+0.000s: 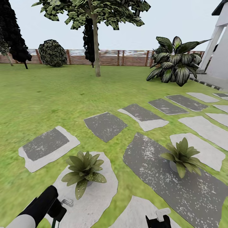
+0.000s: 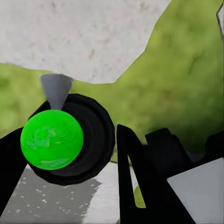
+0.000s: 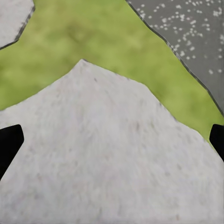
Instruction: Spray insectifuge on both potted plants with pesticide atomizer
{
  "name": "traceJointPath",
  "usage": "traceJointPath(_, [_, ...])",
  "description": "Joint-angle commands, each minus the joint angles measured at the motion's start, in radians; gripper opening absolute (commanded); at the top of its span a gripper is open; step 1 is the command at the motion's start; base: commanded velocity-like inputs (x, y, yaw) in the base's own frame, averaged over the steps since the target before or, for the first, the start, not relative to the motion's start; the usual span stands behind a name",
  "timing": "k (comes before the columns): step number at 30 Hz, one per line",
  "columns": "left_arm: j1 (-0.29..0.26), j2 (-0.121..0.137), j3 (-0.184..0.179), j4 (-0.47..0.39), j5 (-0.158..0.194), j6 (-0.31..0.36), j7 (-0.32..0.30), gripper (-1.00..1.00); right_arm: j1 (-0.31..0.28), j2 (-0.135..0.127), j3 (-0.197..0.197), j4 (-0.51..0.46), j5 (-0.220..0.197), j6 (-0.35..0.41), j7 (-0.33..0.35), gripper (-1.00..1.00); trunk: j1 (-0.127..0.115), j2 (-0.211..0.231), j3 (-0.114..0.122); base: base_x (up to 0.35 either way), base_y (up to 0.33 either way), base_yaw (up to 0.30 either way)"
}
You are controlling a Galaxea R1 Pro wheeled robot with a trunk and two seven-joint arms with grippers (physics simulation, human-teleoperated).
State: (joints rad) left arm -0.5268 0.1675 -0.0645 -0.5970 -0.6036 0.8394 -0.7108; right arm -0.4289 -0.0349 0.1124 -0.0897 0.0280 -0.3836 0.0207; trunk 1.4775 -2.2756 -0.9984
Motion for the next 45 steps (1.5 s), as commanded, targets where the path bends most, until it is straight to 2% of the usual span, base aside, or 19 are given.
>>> traceJointPath(1, [0.0,0.0,-0.003,-0.002,-0.01,-0.001,-0.01,-1.0,-0.001,0.0,0.003,0.001,0.003,-0.003,0.0,1.0,0.0,0.0,-0.001,0.0,0.0,0.0])
traceJointPath(8, [-0.001,-0.005,0.006,-0.024,-0.002,-0.014,-0.006,-1.0,-0.001,0.0,0.003,0.001,0.003,-0.003,0.001,1.0,0.0,0.0,-0.001,0.036,0.14,0.0])
traceJointPath(10, [-0.001,-0.002,0.012,-0.08,-0.002,-0.01,-0.011,-1.0,-0.001,0.001,0.003,0.001,0.003,-0.003,0.001,1.0,0.0,0.0,-0.001,0.005,0.298,0.0])
traceJointPath(14, [-0.002,0.004,0.009,-0.116,-0.001,-0.008,-0.016,-1.0,-0.001,0.001,0.003,0.001,0.003,-0.003,0.001,1.0,0.0,0.0,-0.001,-0.017,0.152,0.0])
traceJointPath(20, [-0.016,0.012,0.002,-0.122,-0.01,0.005,-0.029,-1.0,-0.001,0.001,0.003,0.001,0.003,-0.003,0.0,1.0,0.0,0.0,-0.001,-0.001,0.009,0.0])
traceJointPath(24, [-0.055,0.007,0.0,-0.122,-0.01,0.025,-0.051,-1.0,-0.001,0.001,0.003,0.001,0.003,-0.003,0.001,1.0,0.0,0.0,-0.001,0.0,0.0,0.0])
traceJointPath(29, [-0.125,-0.001,-0.003,-0.125,-0.009,0.1,-0.056,-1.0,-0.001,0.0,0.003,0.001,0.003,-0.003,0.001,1.0,0.0,0.0,-0.001,0.0,0.0,0.0])
traceJointPath(31, [-0.136,0.002,-0.007,-0.118,-0.023,0.113,-0.056,-1.0,-0.001,-0.001,0.003,0.001,0.003,-0.003,0.001,1.0,0.0,0.0,-0.001,0.0,0.0,0.0])
traceJointPath(34, [-0.134,0.008,-0.038,-0.112,-0.059,0.117,-0.057,-1.0,-0.001,-0.001,0.003,0.001,0.003,-0.003,0.001,1.0,0.0,0.0,-0.001,0.0,0.0,0.0])
traceJointPath(36, [-0.132,0.013,-0.081,-0.109,-0.077,0.118,-0.058,-1.0,-0.001,-0.002,0.003,0.001,0.003,-0.003,0.001,1.0,0.0,0.0,-0.001,0.0,0.0,0.0])
traceJointPath(45, [-0.124,0.01,-0.099,-0.109,-0.082,0.111,-0.059,-1.0,-0.001,-0.002,0.003,0.001,0.003,-0.003,-0.001,1.0,0.0,0.0,-0.001,-0.072,0.031,0.0])
